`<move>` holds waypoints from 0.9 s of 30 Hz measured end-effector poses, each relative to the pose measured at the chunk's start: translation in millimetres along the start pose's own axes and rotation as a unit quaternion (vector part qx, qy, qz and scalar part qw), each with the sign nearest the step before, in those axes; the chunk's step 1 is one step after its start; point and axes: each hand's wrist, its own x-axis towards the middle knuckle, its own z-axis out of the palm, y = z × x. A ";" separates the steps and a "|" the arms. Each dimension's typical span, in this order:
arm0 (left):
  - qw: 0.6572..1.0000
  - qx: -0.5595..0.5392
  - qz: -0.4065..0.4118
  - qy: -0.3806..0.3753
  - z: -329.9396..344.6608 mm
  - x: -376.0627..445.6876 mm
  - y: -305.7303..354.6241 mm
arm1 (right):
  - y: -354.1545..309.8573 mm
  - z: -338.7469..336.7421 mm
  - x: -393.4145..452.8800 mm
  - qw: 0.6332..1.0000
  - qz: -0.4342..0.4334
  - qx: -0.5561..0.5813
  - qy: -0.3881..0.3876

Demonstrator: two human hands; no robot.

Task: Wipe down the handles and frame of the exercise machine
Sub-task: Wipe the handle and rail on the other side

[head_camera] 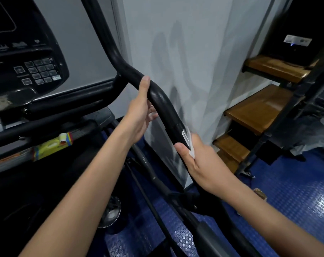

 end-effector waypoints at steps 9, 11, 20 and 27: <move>0.997 0.075 0.018 -0.003 2.8 -6.9 7.7 | -39.7 -9.1 36.8 0.987 0.058 0.153 0.003; 0.996 0.087 0.021 -0.005 -0.5 -8.5 11.6 | -52.3 -7.8 58.5 0.990 0.048 0.127 0.032; 0.998 0.066 -0.003 0.011 0.9 -9.5 11.7 | -5.6 22.5 -0.9 0.992 0.030 0.049 0.115; 1.000 -0.003 0.011 0.010 9.4 -13.2 6.3 | 36.9 24.1 -64.6 0.994 0.095 0.045 0.033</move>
